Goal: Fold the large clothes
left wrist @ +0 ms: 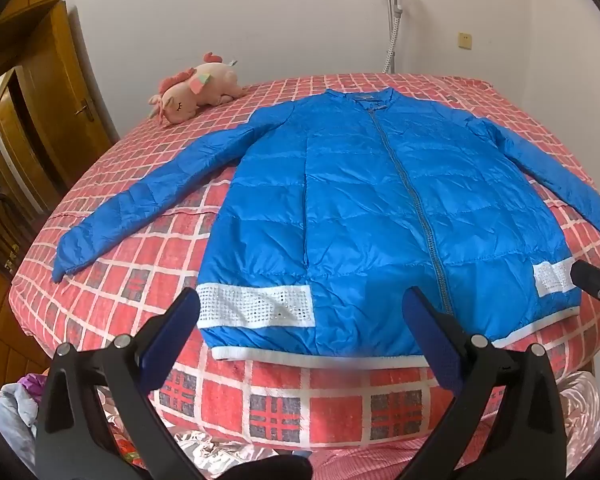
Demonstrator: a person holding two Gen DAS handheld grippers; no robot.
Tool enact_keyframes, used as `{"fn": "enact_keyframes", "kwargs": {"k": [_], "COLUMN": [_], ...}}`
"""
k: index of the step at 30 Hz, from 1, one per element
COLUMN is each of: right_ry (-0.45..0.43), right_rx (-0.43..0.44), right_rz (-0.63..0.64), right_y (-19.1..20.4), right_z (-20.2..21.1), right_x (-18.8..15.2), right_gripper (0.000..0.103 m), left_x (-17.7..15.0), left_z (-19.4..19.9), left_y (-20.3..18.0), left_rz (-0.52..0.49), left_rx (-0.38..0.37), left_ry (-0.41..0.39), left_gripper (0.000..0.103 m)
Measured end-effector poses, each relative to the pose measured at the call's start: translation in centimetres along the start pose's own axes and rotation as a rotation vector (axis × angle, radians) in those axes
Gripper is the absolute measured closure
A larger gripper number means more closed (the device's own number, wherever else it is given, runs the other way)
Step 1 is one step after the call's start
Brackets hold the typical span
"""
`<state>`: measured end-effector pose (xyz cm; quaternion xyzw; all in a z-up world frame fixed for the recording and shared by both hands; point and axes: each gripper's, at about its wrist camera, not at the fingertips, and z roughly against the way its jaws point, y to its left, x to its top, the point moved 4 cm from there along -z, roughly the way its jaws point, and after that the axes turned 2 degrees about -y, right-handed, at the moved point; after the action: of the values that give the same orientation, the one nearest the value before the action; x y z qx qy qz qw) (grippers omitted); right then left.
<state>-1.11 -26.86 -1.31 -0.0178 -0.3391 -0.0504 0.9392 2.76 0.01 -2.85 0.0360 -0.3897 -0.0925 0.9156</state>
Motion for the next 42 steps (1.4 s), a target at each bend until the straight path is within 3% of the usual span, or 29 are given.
{"fn": "enact_keyframes", "kwargs": {"k": [42], "right_ry": [0.004], "right_rx": [-0.002], "right_rz": [0.003], "right_y": [0.17], "right_z": [-0.48], "right_x": [0.1], "right_gripper": [0.004], "left_x": [-0.11], "left_z": [-0.36], "left_y": [0.23], "left_rz": [0.003], "left_rx": [-0.002], "left_ry": [0.003], "left_gripper": [0.003]}}
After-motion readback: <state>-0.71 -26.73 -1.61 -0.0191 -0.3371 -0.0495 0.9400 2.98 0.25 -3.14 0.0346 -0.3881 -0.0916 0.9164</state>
